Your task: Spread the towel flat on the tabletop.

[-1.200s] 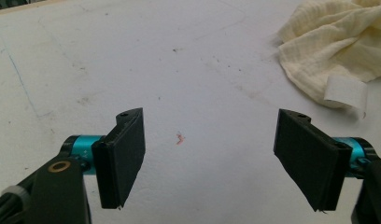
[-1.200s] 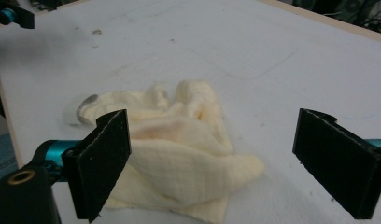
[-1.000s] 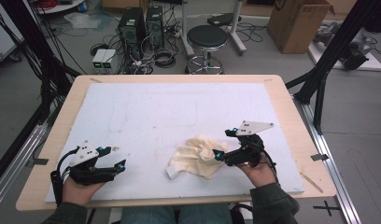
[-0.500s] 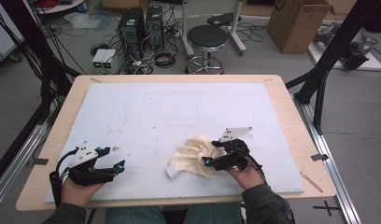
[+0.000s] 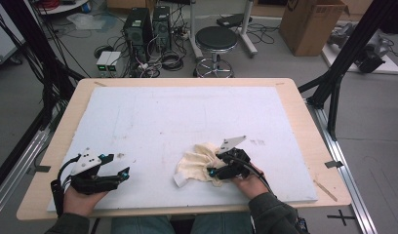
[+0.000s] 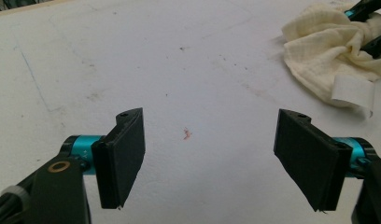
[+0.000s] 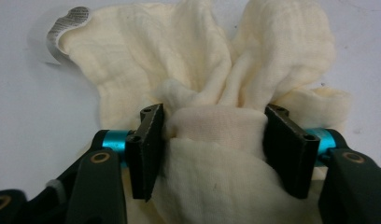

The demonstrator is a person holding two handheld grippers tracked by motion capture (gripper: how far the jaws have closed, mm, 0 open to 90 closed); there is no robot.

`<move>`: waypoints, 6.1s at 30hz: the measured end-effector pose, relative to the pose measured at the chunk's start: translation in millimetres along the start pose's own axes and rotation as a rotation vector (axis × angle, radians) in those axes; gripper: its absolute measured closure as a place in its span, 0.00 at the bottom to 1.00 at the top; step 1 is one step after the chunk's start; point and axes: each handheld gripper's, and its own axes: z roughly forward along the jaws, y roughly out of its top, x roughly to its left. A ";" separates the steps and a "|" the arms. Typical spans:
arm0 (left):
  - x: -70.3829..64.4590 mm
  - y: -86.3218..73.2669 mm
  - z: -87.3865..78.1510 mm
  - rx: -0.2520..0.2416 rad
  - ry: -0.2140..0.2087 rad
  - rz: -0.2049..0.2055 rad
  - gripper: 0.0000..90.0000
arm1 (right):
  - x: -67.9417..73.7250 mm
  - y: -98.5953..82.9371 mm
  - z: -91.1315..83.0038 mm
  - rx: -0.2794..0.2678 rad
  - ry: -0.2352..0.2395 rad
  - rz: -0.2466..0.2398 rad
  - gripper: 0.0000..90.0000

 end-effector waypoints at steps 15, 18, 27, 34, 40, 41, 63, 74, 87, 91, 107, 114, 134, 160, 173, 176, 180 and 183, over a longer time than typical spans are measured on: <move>-0.5 1.5 4.2 -0.003 -0.003 -0.002 0.28 | -10.9 1.2 0.6 -0.010 0.083 0.003 0.79; 0.5 1.1 3.6 -0.004 0.001 -0.006 0.28 | -12.0 2.6 0.4 -0.008 0.091 0.013 0.79; 4.0 0.3 3.1 -0.010 0.005 -0.017 0.28 | -9.7 18.4 -3.7 -0.043 0.111 0.003 0.79; 4.1 1.4 1.8 -0.016 0.005 -0.016 0.28 | -4.3 38.2 -6.8 -0.075 0.140 -0.003 0.79; 3.0 1.9 -0.2 -0.028 0.007 -0.021 0.28 | 1.0 56.9 -8.3 -0.102 0.155 -0.019 0.79; 3.1 2.0 -0.3 -0.029 0.005 -0.020 0.28 | 2.4 60.2 -8.8 -0.106 0.160 -0.014 0.79; 2.3 3.5 0.6 -0.042 0.000 -0.012 0.28 | 2.6 97.7 26.2 -0.099 0.195 0.037 0.78; -0.1 4.5 5.1 -0.030 -0.015 -0.001 0.28 | -8.8 92.4 69.5 0.040 0.080 0.055 0.69; -3.3 8.6 11.9 -0.012 -0.040 0.013 0.34 | -14.7 86.0 10.8 -0.171 0.104 0.044 0.38; -3.3 11.4 13.6 -0.015 -0.042 0.021 0.34 | -16.3 69.1 -14.1 -0.230 0.092 0.034 0.38; -5.8 21.7 43.5 0.005 -0.031 0.007 0.37 | -24.6 14.7 -21.5 -0.196 0.027 0.034 0.50; -10.0 25.9 58.0 0.006 -0.031 -0.013 0.45 | -25.1 13.1 -17.6 -0.177 0.029 0.030 0.54; -32.7 18.6 84.0 0.146 -0.160 0.086 0.58 | -29.8 6.0 -4.0 -0.125 0.052 0.064 0.68; -37.3 11.0 94.5 0.215 -0.182 0.126 0.81 | -27.1 8.0 13.5 -0.048 -0.045 -0.003 0.87; -40.7 10.8 93.8 0.208 -0.177 0.144 0.97 | -32.6 5.9 9.3 -0.057 -0.021 0.042 0.94; -39.8 11.1 93.3 0.202 -0.178 0.137 0.98 | -31.3 6.3 5.6 -0.066 -0.016 0.041 0.94; -38.8 12.6 89.8 0.184 -0.182 0.124 0.98 | -28.3 6.0 -1.1 -0.077 -0.018 0.040 0.94; -38.5 14.5 85.6 0.162 -0.189 0.120 0.98 | -25.7 4.7 -8.9 -0.095 -0.018 0.039 0.94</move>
